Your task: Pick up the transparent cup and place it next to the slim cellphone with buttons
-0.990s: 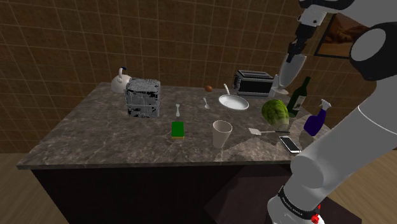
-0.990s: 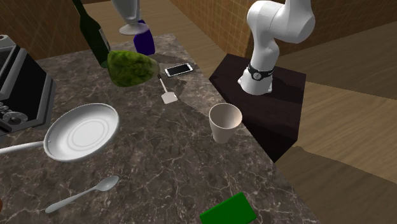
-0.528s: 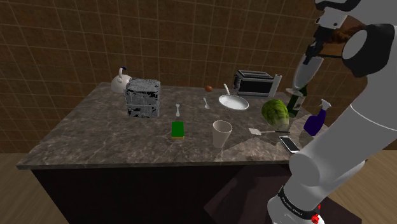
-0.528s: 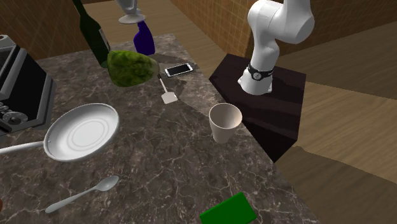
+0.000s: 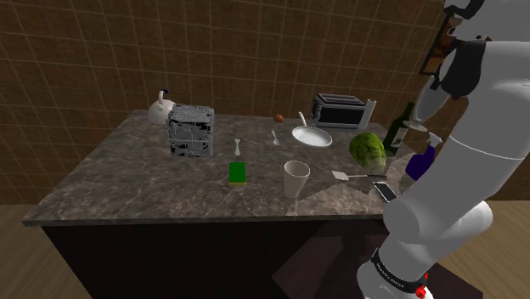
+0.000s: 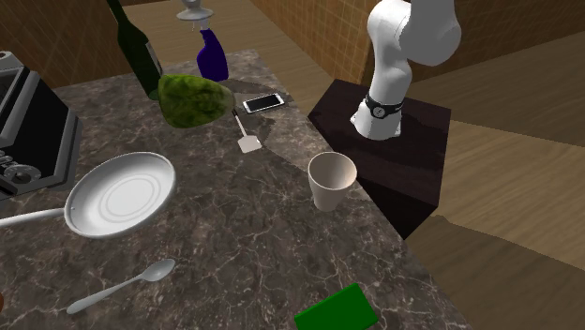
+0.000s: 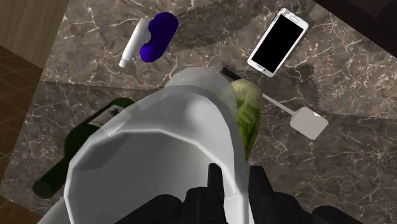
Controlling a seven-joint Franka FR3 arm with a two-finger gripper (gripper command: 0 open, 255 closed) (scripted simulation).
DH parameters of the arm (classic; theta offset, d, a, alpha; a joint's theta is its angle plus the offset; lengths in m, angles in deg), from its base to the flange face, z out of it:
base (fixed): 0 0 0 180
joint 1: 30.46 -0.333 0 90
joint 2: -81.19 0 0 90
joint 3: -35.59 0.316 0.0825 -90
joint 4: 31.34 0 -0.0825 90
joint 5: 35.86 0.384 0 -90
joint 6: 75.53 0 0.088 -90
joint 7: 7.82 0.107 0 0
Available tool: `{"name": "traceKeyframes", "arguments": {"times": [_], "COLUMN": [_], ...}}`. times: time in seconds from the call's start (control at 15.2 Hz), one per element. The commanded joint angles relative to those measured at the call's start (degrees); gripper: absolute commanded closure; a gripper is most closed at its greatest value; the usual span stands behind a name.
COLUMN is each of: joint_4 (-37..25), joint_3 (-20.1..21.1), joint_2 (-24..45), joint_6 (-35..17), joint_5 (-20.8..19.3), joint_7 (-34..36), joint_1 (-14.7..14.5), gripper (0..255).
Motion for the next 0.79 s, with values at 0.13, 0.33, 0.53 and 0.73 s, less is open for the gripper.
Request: {"name": "traceKeyframes", "arguments": {"times": [0.13, 0.33, 0.53, 0.73], "joint_4": [-11.4, -6.5, -2.2, 1.7], "joint_3": [-3.9, -3.4, -3.3, -3.2], "joint_2": [10.9, 8.7, 7.0, 5.5], "joint_6": [4.8, 1.4, -1.8, -4.7], "joint_5": [9.0, 7.0, 5.6, 4.5], "joint_7": [-10.1, -9.6, -9.2, -8.9], "joint_1": [9.6, 8.0, 6.5, 5.4], "gripper": [255, 255, 255, 255]}}
